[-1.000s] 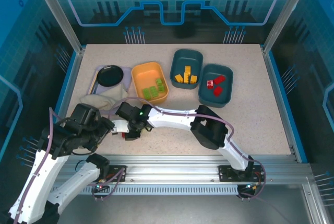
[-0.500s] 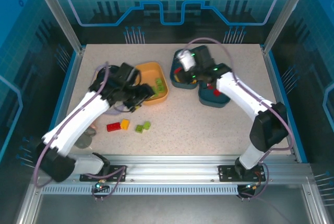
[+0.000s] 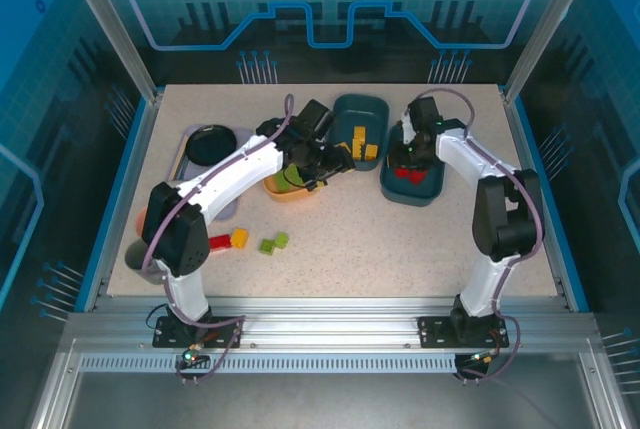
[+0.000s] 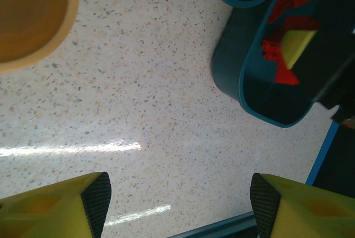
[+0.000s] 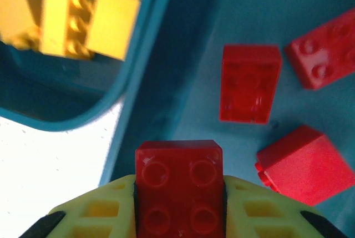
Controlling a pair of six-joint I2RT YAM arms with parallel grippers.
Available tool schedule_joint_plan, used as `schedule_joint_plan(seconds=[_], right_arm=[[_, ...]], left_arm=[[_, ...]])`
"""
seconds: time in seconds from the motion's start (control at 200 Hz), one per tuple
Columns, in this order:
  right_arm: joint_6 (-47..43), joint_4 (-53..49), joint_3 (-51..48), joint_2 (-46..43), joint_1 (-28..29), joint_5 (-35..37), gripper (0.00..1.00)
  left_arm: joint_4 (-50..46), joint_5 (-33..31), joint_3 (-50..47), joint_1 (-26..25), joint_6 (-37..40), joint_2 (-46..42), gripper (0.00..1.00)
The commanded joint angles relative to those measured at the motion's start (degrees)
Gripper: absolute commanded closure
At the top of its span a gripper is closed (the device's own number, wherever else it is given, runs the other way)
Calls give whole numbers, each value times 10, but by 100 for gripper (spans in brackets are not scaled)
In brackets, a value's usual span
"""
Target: Sort the legos into containers by color
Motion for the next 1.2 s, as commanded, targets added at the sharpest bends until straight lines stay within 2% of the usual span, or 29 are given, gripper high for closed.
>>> schedule_joint_plan(seconds=[0.0,0.225,0.31,0.39,0.465,0.535,0.655,0.77,0.835,0.895,1.045,1.195], right_arm=[[29,-24,-7,20,-14,-20,75],[45,-26,-12,45,-20,-20,71],[50,-29,-10,45,-21,-19,63],[52,-31,-10,37,-21,-21,50],[55,-27,-14,17,-20,-25,39],[57,-26,-14,-7,-18,-30,33],[54,-30,-12,-59,0,-30,31],[38,8,-51,-140,43,-38,30],[26,53,-98,-187,79,-70,29],[18,99,-147,-225,109,-129,28],[-2,190,-259,-300,176,-255,28],[-36,219,-344,-359,231,-285,25]], left_arm=[[8,23,32,-7,19,15,30],[-18,13,34,-13,26,19,30],[-39,0,26,-12,32,12,30],[-70,-26,11,-12,41,0,30],[-91,-51,-14,-11,52,-18,29],[-104,-69,-42,-10,63,-39,28],[-135,-100,-94,-7,97,-68,26],[-163,-132,-136,-1,135,-75,25],[-161,-145,-156,3,165,-75,24],[-153,-149,-169,5,200,-73,24],[-154,-154,-172,7,295,-41,30],[-157,-157,-182,11,326,-14,34]])
